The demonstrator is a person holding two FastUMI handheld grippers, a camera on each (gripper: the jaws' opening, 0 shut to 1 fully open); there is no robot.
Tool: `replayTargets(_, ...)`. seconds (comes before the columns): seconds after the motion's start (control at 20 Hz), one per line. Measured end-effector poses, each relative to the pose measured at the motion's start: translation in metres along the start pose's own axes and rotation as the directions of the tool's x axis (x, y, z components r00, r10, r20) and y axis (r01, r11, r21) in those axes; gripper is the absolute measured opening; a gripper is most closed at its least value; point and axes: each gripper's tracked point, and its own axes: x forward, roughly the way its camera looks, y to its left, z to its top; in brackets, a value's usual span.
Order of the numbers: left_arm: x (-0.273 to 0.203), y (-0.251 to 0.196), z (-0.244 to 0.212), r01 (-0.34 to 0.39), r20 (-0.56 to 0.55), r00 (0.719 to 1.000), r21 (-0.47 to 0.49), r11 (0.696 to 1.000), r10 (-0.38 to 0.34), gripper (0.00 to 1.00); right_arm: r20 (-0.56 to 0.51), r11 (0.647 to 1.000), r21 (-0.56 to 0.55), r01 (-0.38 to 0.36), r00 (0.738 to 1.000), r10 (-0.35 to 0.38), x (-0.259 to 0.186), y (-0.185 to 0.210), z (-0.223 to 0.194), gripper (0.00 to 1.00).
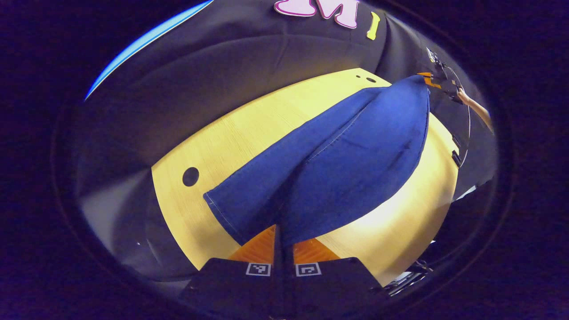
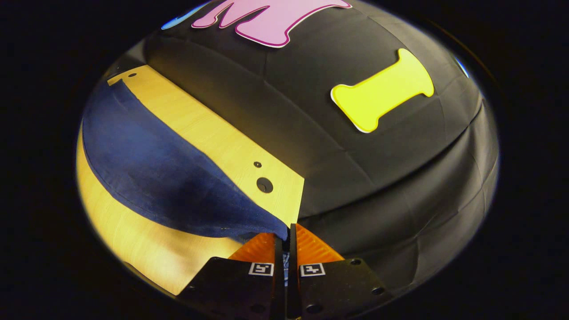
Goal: Grasp the waist and the cuffs of the jeans and fold them to make the two legs overlap; first hold the waist and fold one-third of the jeans toward the cuffs, then hold the cuffs and fold the remaining one-third in the same direction to finish folding.
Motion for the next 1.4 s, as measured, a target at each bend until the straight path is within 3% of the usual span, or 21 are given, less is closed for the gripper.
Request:
replayTargets(0.1, -0.018, -0.017, -0.023, 0.071, -0.035, 0.997, 0.018, 0.997, -0.071, 0.06, -0.027, 0.999, -0.010, -0.044, 0.999, 0.044, -0.023, 0.004, -0.023, 0.03)
replayTargets(0.15, -0.028, -0.030, -0.035, 0.128, -0.064, 0.990, 0.018, 0.992, -0.127, 0.06, -0.030, 0.998, -0.009, -0.069, 0.997, 0.069, -0.030, 0.004, -0.031, 0.07)
replayTargets(0.25, -0.037, -0.059, -0.052, 0.267, -0.125, 0.956, -0.004, 0.964, -0.266, 0.06, -0.042, 0.992, 0.033, -0.120, 0.992, 0.121, -0.044, 0.006, -0.042, 0.07)
replayTargets(0.3, -0.032, -0.066, -0.055, 0.320, -0.161, 0.933, -0.042, 0.946, -0.323, 0.06, -0.050, 0.986, 0.078, -0.148, 0.987, 0.153, -0.036, 0.008, -0.041, 0.06)
replayTargets(0.4, 0.000, -0.055, -0.051, 0.353, -0.212, 0.903, -0.135, 0.926, -0.375, 0.06, -0.077, 0.975, 0.143, -0.168, 0.981, 0.180, 0.005, 0.010, -0.032, 0.02)
replayTargets(0.55, 0.055, -0.009, -0.022, 0.285, -0.214, 0.923, -0.183, 0.941, -0.321, 0.06, -0.146, 0.975, 0.180, -0.128, 0.977, 0.156, 0.089, 0.024, -0.017, 0.06)
replayTargets(0.7, 0.067, 0.022, -0.001, 0.225, -0.204, 0.941, -0.224, 0.948, -0.272, 0.06, -0.243, 0.981, 0.143, -0.127, 0.957, 0.160, 0.149, 0.053, -0.024, 0.07)
replayTargets(0.9, 0.076, 0.033, -0.001, 0.138, -0.184, 0.964, -0.270, 0.953, -0.192, 0.06, -0.310, 0.977, 0.163, -0.135, 0.933, 0.180, 0.184, 0.081, -0.042, 0.06)
replayTargets(1.05, 0.091, 0.047, 0.005, 0.085, -0.166, 0.977, -0.275, 0.958, -0.134, 0.06, -0.291, 0.989, 0.088, -0.116, 0.947, 0.137, 0.185, 0.077, -0.036, 0.07)
replayTargets(1.2, 0.085, 0.058, 0.015, 0.078, -0.096, 0.989, -0.278, 0.957, -0.109, 0.06, -0.290, 0.988, 0.093, -0.124, 0.946, 0.146, 0.181, 0.071, -0.039, 0.16)
replayTargets(1.25, 0.078, 0.072, 0.014, 0.035, -0.081, 0.995, -0.271, 0.962, -0.059, 0.10, -0.282, 0.985, 0.117, -0.124, 0.947, 0.152, 0.183, 0.070, -0.038, 0.20)
replayTargets(1.3, 0.069, 0.088, 0.011, -0.010, -0.069, 0.998, -0.277, 0.961, -0.009, 0.15, -0.284, 0.984, 0.132, -0.118, 0.947, 0.151, 0.183, 0.069, -0.039, 0.33)
replayTargets(1.4, 0.047, 0.129, 0.013, -0.154, -0.023, 0.988, -0.309, 0.938, 0.155, 0.38, -0.288, 0.983, 0.144, -0.111, 0.946, 0.149, 0.181, 0.067, -0.039, 0.37)
